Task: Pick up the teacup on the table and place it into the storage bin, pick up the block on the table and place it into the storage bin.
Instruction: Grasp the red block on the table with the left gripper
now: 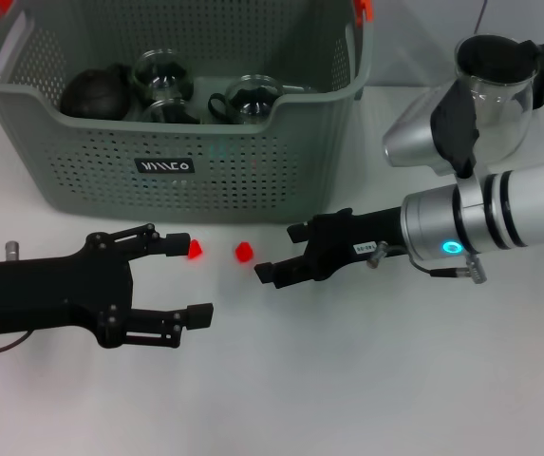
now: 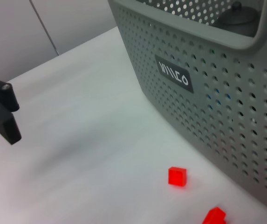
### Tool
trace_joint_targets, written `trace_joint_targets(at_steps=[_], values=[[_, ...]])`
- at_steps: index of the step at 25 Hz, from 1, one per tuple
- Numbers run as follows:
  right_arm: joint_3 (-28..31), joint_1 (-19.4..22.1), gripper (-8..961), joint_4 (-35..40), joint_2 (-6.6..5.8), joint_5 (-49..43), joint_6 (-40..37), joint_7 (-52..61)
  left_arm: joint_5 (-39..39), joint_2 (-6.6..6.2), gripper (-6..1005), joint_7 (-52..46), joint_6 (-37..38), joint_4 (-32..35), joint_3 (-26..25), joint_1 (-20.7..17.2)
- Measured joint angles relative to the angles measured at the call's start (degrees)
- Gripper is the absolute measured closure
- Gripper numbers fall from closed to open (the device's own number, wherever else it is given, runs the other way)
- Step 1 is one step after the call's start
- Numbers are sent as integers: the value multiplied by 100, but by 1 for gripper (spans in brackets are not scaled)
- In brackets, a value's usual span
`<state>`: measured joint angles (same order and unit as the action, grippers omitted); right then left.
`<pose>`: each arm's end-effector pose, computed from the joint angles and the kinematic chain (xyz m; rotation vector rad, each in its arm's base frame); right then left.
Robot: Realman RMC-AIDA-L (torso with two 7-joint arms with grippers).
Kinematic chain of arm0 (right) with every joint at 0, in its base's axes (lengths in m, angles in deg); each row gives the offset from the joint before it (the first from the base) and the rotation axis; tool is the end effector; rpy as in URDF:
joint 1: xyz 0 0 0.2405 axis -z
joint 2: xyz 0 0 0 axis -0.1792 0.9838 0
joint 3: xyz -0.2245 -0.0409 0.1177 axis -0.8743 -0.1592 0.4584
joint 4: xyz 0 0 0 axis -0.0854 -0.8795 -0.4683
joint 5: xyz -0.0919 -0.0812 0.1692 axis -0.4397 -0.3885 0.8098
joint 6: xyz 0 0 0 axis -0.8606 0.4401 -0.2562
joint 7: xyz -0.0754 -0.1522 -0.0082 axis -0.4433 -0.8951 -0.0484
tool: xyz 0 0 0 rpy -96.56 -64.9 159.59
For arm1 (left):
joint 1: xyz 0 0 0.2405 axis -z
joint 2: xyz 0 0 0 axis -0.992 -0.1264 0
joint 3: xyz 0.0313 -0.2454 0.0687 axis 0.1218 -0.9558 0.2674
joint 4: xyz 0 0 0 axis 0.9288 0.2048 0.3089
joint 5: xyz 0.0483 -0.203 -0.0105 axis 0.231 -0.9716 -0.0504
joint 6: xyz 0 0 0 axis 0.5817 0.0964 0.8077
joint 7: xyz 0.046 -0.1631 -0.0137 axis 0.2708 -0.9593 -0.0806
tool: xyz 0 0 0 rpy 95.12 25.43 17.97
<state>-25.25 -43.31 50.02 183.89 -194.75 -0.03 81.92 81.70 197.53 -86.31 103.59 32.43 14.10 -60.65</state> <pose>0.1843 0.3905 -0.1369 -2.8535 0.7854 0.2645 -0.2551 0.2810 0.0043 -2.7804 -0.4670 -0.7957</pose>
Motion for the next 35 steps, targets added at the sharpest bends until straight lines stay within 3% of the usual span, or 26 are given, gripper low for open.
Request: trace_joint_targets(at_steps=[12, 18, 23, 35], values=[[-82, -280, 6, -470, 56, 56, 460, -117, -6, 9, 55, 32, -46, -102, -24, 33], [-82, -314, 156, -578, 54, 240, 591, -342, -24, 0, 62, 41, -76, -131, -34, 33], [-80, -363, 336, -722, 54, 401, 685, -541, -40, 2, 67, 47, -117, -140, -37, 47], [-19, -452, 329, -1162, 54, 715, 856, -1489, -41, 18, 77, 91, -149, -223, -37, 101]])
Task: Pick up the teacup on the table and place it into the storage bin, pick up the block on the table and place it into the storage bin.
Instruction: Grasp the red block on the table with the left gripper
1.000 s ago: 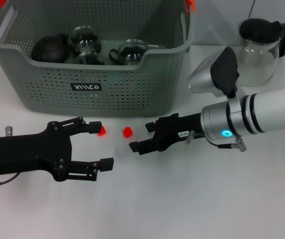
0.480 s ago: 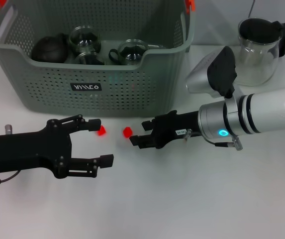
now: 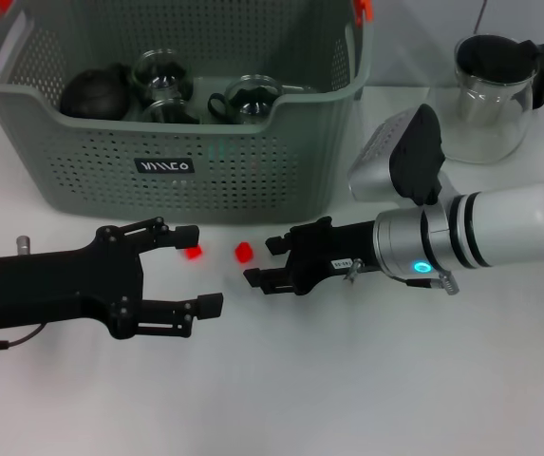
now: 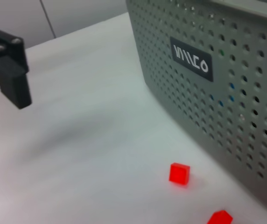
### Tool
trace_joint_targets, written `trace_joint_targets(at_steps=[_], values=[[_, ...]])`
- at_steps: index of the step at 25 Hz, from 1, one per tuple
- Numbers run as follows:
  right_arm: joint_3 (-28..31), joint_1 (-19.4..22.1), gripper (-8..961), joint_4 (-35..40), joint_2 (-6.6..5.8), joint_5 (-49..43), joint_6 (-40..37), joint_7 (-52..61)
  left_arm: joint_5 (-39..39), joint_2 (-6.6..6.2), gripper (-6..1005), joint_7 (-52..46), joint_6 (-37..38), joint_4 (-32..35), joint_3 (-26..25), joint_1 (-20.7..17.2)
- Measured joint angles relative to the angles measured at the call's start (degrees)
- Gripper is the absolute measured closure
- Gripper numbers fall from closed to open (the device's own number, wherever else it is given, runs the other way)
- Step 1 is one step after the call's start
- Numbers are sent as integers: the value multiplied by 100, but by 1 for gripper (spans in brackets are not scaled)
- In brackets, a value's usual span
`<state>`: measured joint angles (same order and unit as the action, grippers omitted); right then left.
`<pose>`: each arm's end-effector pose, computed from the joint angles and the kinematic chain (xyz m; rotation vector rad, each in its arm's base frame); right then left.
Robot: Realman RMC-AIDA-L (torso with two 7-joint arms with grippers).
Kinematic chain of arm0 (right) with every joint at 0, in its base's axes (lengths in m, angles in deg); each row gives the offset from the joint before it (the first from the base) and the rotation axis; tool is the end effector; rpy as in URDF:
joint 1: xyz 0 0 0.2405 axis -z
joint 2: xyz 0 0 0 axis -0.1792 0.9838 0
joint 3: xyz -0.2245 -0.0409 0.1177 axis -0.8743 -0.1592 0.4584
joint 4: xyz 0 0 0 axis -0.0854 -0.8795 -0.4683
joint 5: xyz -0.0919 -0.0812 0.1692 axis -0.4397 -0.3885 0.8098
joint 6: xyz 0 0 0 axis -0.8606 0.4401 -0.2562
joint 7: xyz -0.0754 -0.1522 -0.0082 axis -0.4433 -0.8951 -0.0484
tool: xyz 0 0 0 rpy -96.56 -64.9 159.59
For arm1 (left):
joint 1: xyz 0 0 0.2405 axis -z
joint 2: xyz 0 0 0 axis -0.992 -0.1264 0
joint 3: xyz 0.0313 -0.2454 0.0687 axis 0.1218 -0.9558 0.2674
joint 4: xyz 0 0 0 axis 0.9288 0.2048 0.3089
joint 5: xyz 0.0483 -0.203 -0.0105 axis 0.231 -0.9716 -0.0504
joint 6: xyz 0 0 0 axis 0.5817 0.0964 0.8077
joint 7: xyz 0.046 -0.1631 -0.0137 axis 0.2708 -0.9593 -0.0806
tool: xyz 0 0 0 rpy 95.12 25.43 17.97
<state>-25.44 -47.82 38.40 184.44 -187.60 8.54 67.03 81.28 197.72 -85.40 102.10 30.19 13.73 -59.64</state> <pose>0.1847 0.3865 -0.1626 -2.8427 0.6226 0.2284 -0.2524 0.2864 -0.0015 -2.7635 -0.4698 -0.8232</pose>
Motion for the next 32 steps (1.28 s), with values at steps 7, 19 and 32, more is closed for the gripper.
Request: trace_joint_targets(at_steps=[7, 19, 32], values=[[6, -7, 333, -49, 0, 80, 8, -141, -21, 9, 83, 7, -22, -38, 0, 11], [-25, -38, 337, -68, 0, 308, 39, -288, -42, -3, 94, 17, -63, -59, 9, 31], [-200, 993, 331, 1139, -130, 259, -1851, -242, -74, -27, 105, -8, -343, -67, -65, -31]])
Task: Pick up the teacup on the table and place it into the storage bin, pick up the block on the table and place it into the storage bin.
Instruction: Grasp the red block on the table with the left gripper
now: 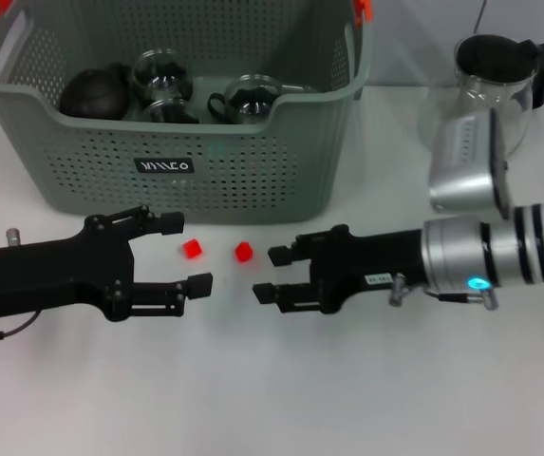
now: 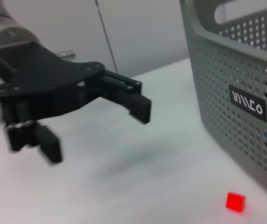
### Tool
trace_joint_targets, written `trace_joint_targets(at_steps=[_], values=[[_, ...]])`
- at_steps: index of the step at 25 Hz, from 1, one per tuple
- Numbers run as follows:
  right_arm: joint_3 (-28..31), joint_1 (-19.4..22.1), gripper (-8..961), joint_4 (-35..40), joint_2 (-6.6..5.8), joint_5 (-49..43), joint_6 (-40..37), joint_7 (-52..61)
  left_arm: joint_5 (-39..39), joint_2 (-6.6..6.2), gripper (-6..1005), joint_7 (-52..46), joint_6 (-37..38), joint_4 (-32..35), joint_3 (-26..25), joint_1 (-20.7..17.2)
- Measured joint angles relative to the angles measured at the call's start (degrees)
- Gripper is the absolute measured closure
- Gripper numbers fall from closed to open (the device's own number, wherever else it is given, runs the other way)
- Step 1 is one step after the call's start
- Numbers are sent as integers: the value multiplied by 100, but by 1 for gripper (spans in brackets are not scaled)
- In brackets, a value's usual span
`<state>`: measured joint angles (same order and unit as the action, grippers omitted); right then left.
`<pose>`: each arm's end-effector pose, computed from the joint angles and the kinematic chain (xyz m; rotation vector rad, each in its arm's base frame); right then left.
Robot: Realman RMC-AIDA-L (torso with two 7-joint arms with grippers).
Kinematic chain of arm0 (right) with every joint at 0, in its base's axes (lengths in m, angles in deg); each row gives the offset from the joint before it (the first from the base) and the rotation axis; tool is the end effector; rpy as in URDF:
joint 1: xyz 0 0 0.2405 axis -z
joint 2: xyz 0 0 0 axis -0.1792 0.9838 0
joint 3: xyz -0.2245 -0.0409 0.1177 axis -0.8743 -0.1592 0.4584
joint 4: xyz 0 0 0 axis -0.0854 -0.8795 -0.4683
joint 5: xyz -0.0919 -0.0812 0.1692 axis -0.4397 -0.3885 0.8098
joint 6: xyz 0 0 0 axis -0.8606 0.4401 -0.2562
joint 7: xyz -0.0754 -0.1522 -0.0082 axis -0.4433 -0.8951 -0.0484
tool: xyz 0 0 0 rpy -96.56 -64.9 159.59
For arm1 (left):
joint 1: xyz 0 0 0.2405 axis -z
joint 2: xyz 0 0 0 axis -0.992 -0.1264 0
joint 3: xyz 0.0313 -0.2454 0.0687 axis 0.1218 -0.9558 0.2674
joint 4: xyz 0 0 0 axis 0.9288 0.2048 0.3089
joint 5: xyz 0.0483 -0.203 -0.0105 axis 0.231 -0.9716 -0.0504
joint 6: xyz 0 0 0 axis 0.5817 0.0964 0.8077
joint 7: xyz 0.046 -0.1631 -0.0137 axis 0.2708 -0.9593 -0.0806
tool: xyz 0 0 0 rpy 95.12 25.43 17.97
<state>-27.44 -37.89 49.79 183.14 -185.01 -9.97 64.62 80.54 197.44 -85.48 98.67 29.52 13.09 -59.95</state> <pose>0.1885 0.3603 -0.1291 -2.9616 0.5354 0.4929 -0.2607 0.2943 0.0010 -2.6967 -0.5067 -0.7960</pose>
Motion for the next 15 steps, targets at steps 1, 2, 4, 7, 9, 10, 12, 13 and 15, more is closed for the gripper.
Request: trace_joint_targets(at_steps=[1, 2, 4, 7, 9, 10, 12, 13, 15], values=[[-27, 108, 330, 113, -4, 1, -114, 19, -22, 0, 106, 0, -3, -2, -2, 2], [-47, 188, 330, 196, -8, 0, -189, 32, -40, 0, 107, 0, -7, -2, -3, 2], [-68, 369, 329, 374, -22, 1, -375, 41, -65, 0, 108, 0, -15, -7, -9, -4], [-71, 583, 322, 601, -36, 0, -642, 84, -82, 2, 111, -1, -17, -10, -52, -13], [-71, 673, 316, 707, -58, 0, -765, 132, -82, 12, 113, 8, -16, -28, -84, -14], [-71, 703, 313, 743, -68, 0, -810, 150, -82, 13, 114, 13, -16, -54, -93, -9], [-71, 745, 246, 784, -92, 1, -878, 200, -83, 3, 115, 18, -17, -120, -117, 12], [-71, 765, 213, 800, -102, 0, -897, 218, -83, -8, 116, 20, -30, -166, -139, 26], [-65, 803, 146, 815, -127, 0, -936, 251, -86, -10, 118, 20, -45, -190, -146, 31]])
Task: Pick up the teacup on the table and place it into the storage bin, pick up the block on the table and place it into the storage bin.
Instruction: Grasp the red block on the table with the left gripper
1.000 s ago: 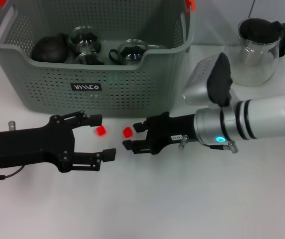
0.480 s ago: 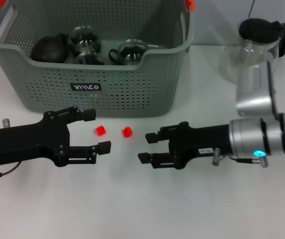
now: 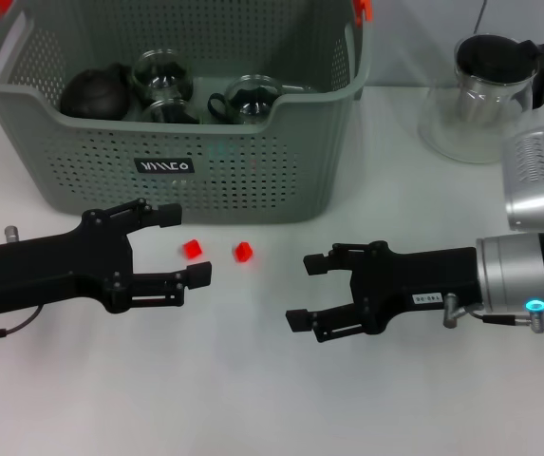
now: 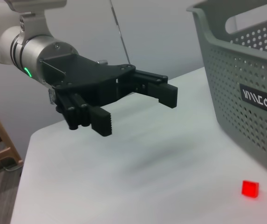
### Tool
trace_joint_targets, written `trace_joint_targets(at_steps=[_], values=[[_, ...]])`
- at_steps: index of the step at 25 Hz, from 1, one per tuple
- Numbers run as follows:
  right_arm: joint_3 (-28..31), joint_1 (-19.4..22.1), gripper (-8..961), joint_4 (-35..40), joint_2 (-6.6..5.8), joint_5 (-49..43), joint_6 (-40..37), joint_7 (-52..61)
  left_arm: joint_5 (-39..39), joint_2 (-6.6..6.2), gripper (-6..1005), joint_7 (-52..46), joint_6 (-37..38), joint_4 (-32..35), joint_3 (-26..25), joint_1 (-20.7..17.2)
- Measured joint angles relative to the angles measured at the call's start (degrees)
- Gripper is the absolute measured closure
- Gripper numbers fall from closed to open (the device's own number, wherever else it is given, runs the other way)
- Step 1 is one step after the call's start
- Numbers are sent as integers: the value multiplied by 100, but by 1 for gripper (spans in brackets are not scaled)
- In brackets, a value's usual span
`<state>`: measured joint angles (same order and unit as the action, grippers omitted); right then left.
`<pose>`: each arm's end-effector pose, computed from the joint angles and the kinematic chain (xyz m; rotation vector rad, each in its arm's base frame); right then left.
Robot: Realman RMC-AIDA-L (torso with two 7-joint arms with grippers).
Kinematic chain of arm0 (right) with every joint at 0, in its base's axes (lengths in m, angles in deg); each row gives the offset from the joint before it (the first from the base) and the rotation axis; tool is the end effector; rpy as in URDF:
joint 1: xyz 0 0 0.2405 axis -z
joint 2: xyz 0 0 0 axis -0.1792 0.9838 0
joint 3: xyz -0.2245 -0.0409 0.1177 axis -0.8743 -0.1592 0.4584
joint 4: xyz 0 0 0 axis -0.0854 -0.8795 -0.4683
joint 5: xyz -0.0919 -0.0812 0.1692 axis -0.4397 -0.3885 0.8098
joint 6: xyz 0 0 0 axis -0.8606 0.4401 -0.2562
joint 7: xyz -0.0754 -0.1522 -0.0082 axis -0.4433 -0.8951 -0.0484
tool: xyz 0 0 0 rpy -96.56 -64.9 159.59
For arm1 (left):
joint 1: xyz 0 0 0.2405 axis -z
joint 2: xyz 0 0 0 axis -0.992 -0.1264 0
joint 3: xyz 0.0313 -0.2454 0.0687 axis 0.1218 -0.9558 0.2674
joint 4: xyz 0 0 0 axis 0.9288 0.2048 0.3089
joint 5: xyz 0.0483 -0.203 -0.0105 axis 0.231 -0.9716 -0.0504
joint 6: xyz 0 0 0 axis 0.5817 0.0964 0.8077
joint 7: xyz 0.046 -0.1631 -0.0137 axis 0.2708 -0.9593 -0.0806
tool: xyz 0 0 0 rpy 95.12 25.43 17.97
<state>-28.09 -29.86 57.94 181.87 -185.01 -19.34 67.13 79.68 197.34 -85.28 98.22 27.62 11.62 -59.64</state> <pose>0.2094 0.3393 -0.1007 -2.9832 0.5754 0.5853 -0.2616 0.2964 0.0013 -2.6604 -0.5342 -0.8389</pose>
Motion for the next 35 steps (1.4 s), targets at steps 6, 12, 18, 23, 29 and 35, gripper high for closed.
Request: trace_joint_targets(at_steps=[6, 12, 18, 23, 29, 35], values=[[48, 117, 45, 31, -95, 9, -333, 23, 6, 3, 123, 18, -86, -57, 32, 20], [288, 458, 7, 320, -239, 31, -851, 243, 89, 27, 128, 269, -314, -223, 130, 87], [746, 768, 9, 435, -428, 6, -1477, 350, 125, 85, 133, 402, -847, -451, 391, 160], [1098, 961, 8, 517, -520, 0, -2012, 431, 141, 140, 138, 452, -1266, -521, 948, 169], [1149, 1026, 8, 590, -553, -4, -2215, 506, 128, 148, 143, 409, -1722, -708, 1317, 358], [1151, 1043, 8, 629, -613, -15, -2217, 636, 137, 153, 148, 119, -2371, -837, 1638, 540]])
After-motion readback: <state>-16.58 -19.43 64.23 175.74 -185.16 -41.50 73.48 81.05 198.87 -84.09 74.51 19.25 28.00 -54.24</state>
